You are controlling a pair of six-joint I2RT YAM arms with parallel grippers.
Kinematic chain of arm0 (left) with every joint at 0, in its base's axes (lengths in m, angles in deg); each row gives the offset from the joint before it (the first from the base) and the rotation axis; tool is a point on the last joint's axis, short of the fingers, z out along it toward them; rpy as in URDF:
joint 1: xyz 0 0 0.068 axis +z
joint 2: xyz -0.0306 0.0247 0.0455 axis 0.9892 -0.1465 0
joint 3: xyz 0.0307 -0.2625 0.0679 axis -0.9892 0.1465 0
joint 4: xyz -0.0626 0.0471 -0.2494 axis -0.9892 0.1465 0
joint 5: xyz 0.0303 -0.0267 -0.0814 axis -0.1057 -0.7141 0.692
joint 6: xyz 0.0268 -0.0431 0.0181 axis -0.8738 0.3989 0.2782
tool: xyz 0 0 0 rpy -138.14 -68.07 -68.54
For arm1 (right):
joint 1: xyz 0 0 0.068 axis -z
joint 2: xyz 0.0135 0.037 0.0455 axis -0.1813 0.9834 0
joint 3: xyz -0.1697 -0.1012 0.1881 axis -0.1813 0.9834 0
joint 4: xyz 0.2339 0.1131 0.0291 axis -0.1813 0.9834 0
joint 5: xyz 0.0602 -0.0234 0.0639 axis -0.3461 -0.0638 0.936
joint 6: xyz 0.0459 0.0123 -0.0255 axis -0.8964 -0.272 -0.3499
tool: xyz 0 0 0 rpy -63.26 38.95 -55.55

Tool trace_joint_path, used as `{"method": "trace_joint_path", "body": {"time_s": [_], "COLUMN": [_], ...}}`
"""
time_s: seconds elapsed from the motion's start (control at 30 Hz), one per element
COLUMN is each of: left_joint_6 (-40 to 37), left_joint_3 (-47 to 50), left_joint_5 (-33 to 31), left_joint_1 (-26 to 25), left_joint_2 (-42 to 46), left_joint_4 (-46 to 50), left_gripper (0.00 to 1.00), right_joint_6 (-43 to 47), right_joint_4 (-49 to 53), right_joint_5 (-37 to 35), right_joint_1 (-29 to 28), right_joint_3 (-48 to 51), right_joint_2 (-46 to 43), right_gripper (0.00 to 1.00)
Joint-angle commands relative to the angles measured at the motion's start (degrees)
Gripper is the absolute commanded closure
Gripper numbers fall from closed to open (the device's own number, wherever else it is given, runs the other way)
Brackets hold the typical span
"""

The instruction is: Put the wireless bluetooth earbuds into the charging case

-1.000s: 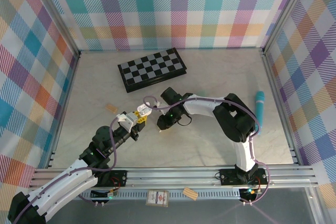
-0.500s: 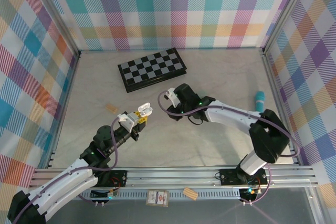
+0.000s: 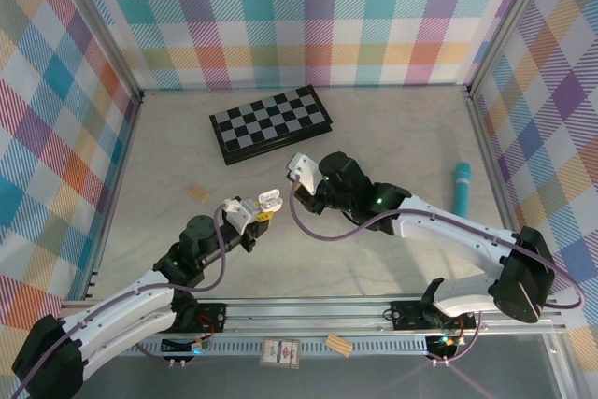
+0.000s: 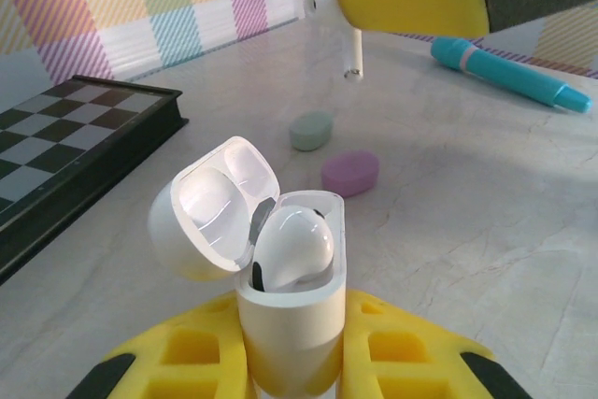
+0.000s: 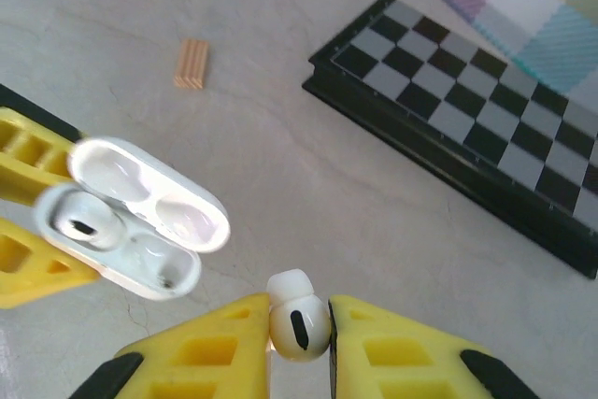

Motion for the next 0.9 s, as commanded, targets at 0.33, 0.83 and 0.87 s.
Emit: {"method": "trace_joint_path", "body": {"time_s": [0.33,0.83,0.87], "left_joint_6": [1.26,0.9,0.9], "left_joint_3": [-2.89,-2.25,-2.22], "left_joint_5": [4.53,3.78,3.83], "left_joint_1": [-0.18,-0.17,-0.18], "left_joint_2": [-0.01,3.16,3.16], "left_joint_4": [-2.98,-0.8,-0.9], "left_gripper": [0.89,0.89,0.88], "right_joint_6": [7.18,8.74,8.85], "right_joint_4": [0.21,2.66,3.06], "right_joint_5": [4.36,5.78,6.83], "right_joint_1": [-2.95,-3.72,-3.78], "right_joint_3": [-2.89,-3.43,-3.62], "right_joint_2": [2.16,4.07,4.08], "right_gripper": [0.79,0.77,0.77]}}
